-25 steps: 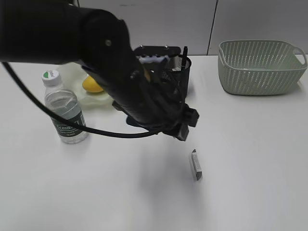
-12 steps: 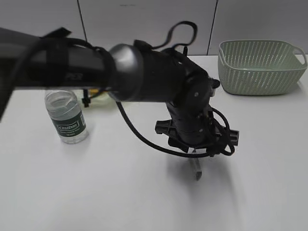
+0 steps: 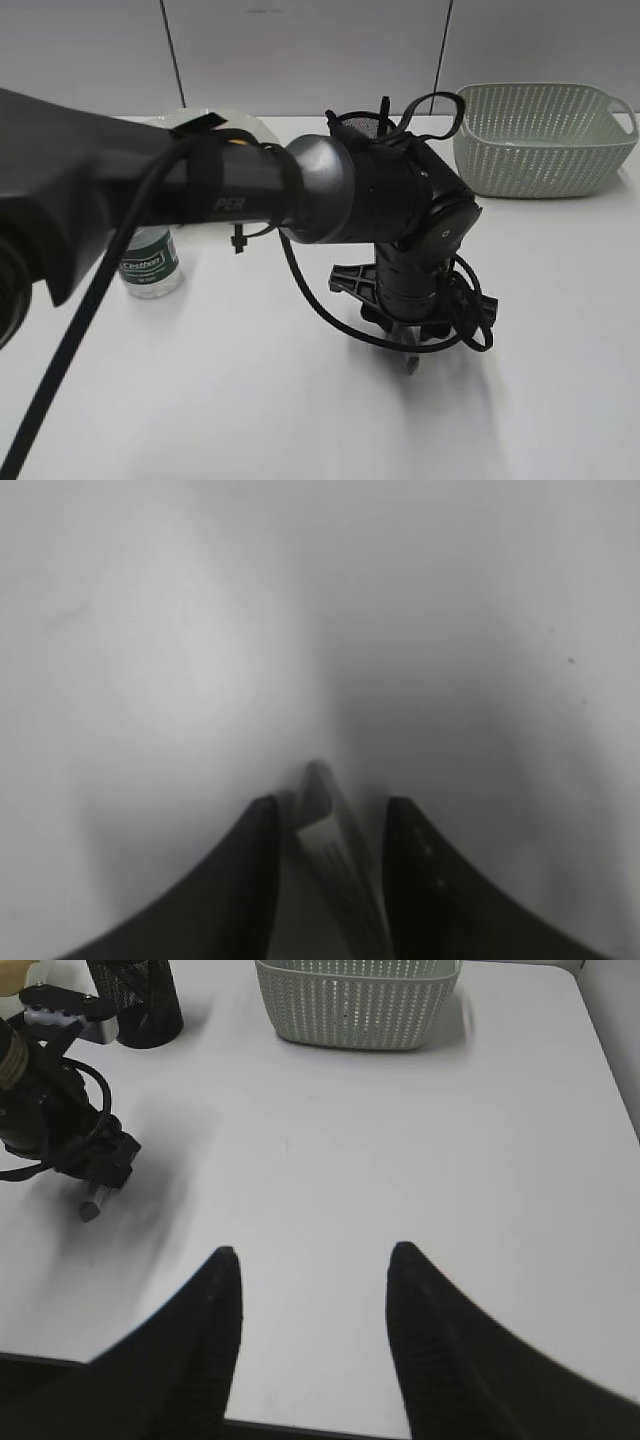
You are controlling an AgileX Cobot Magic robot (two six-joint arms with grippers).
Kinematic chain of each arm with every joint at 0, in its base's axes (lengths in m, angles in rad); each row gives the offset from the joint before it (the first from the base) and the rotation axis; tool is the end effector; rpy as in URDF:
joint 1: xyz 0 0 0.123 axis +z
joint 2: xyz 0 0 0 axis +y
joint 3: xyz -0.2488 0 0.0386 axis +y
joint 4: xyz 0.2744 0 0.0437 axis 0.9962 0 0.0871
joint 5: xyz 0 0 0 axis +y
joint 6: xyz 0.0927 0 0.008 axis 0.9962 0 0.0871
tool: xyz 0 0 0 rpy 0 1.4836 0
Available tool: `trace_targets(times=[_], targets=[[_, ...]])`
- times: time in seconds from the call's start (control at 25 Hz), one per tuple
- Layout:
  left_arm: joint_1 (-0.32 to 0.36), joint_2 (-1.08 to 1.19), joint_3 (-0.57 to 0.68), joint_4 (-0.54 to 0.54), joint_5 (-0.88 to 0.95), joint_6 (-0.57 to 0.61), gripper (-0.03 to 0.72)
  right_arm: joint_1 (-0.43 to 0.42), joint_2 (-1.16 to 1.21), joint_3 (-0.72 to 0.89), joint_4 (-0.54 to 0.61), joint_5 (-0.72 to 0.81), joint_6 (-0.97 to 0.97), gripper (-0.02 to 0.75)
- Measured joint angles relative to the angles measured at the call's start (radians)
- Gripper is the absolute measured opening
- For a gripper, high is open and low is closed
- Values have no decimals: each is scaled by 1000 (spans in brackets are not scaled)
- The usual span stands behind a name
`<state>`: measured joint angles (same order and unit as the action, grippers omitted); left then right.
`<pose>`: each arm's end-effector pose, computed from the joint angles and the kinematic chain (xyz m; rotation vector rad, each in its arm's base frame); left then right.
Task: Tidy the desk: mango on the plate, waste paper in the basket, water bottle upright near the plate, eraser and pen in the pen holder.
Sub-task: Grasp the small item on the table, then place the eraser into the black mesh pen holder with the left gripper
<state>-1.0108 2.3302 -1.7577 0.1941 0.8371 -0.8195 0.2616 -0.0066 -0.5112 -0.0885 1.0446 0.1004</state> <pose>0.2647 -0.3970 0.0759 0.4325 2.8280 -0.1426 0.0518 0.0065 0.2943 -0.1577 2.0034 0.1260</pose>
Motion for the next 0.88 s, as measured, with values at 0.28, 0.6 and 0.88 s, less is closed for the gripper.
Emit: trace_targets(times=[0.28, 0.6, 0.88], targets=[[-1, 2, -5, 32, -3, -1, 80, 0, 0, 0, 1, 0, 0, 382], [-1, -58, -5, 198, -50, -1, 80, 0, 0, 0, 1, 0, -1, 382], [126, -220, -5, 397, -472, -1, 80, 0, 0, 0, 1, 0, -1, 382]])
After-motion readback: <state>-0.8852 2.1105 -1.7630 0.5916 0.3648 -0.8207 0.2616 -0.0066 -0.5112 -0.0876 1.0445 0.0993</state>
